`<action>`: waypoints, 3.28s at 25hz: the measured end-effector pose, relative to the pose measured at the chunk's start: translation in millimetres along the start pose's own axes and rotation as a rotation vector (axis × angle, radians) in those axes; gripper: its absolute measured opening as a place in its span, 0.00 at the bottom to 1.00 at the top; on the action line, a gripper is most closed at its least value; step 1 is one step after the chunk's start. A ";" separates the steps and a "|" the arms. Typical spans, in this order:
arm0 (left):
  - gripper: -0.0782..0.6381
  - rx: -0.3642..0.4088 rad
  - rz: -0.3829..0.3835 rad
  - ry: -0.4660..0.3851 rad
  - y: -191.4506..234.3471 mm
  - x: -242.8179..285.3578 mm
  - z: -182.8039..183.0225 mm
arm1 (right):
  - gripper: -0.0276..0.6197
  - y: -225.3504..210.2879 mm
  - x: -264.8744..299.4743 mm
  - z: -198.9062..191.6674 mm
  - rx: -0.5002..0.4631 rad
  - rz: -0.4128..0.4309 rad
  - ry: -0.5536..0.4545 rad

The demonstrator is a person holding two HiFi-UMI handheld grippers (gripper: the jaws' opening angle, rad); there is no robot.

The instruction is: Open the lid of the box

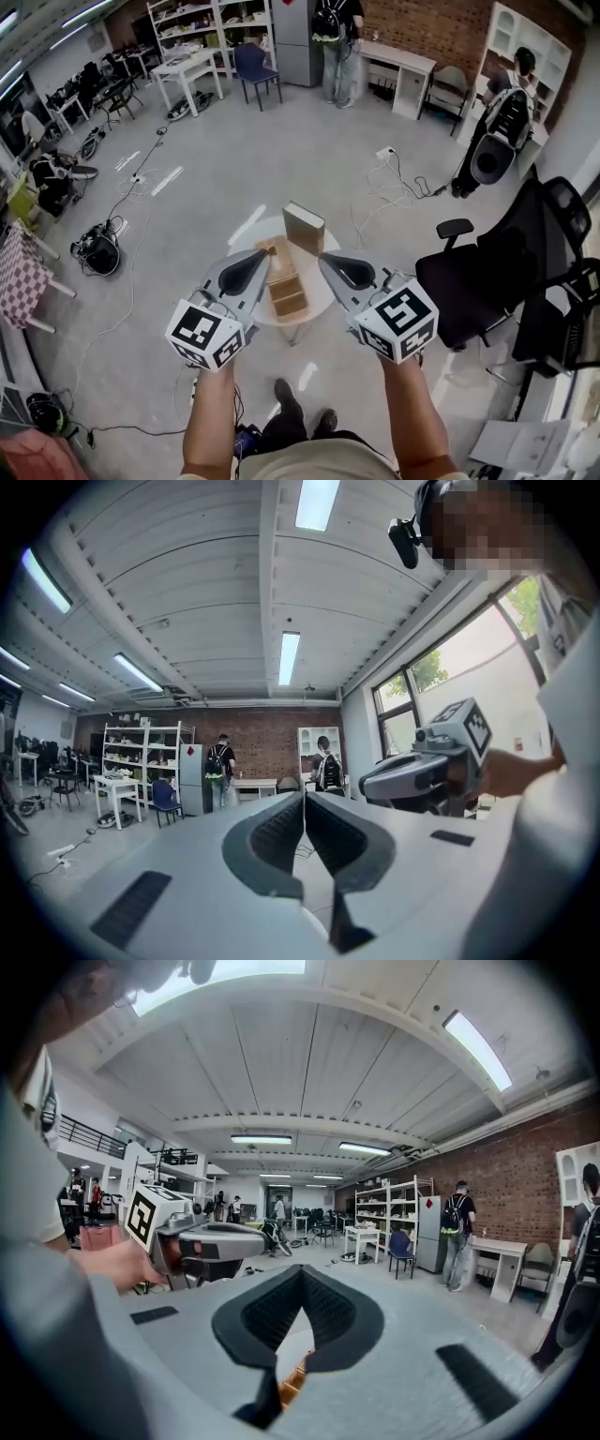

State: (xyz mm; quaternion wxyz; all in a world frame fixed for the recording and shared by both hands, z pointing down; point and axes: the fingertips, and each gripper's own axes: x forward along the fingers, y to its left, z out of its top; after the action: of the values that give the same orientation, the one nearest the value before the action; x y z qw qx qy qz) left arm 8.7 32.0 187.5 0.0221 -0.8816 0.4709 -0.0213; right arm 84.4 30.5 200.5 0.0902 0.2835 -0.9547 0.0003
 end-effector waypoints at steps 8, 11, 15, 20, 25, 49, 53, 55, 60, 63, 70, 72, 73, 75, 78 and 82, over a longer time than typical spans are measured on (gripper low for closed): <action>0.13 -0.021 -0.084 -0.020 50.5 32.4 -9.1 | 0.03 -24.7 49.6 3.4 0.006 -0.068 0.030; 0.13 -0.030 -0.102 -0.024 74.1 34.9 -10.1 | 0.03 -27.6 70.4 6.5 0.010 -0.091 0.041; 0.13 -0.040 -0.121 -0.033 99.9 38.6 -13.8 | 0.03 -31.4 94.7 8.6 0.008 -0.112 0.053; 0.13 -0.053 -0.127 -0.046 127.3 39.4 -18.4 | 0.03 -31.6 121.4 6.3 0.005 -0.123 0.070; 0.13 -0.061 -0.110 -0.049 153.8 42.6 -20.6 | 0.03 -38.4 146.8 5.9 -0.001 -0.113 0.087; 0.13 -0.154 0.085 0.081 253.7 120.6 -104.2 | 0.03 -141.4 256.6 -41.8 -0.006 0.044 0.119; 0.13 -0.182 0.103 0.114 257.9 127.1 -129.0 | 0.03 -147.9 267.5 -59.6 0.003 0.067 0.138; 0.13 -0.197 0.110 0.129 261.2 129.7 -142.2 | 0.03 -150.6 273.6 -69.4 0.009 0.074 0.151; 0.13 -0.236 0.122 0.166 266.8 134.0 -176.6 | 0.03 -156.2 287.3 -95.3 0.025 0.088 0.181; 0.13 -0.260 0.129 0.188 267.4 134.7 -198.2 | 0.03 -158.2 292.3 -111.3 0.035 0.089 0.195; 0.13 -0.313 0.146 0.239 269.5 134.4 -248.3 | 0.03 -159.9 303.7 -146.3 0.061 0.096 0.222; 0.13 -0.329 0.152 0.254 269.6 134.7 -263.9 | 0.03 -161.3 306.2 -156.4 0.069 0.098 0.231; 0.13 -0.337 0.155 0.262 269.5 134.7 -272.1 | 0.03 -161.8 307.4 -161.7 0.073 0.099 0.235; 0.13 -0.354 0.160 0.278 269.1 135.0 -288.4 | 0.03 -163.1 309.9 -171.6 0.079 0.101 0.240; 0.13 -0.377 0.163 0.300 266.9 136.1 -311.3 | 0.03 -165.8 312.6 -185.5 0.084 0.101 0.248; 0.13 -0.407 0.165 0.329 262.7 135.9 -338.9 | 0.03 -169.2 315.5 -203.6 0.095 0.099 0.264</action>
State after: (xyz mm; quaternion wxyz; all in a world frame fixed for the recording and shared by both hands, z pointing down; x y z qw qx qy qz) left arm -153.5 -233.4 512.6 -0.2307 -0.8113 0.5330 -0.0672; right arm -48.6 -271.8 446.6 0.2014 0.2373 -0.9463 0.0872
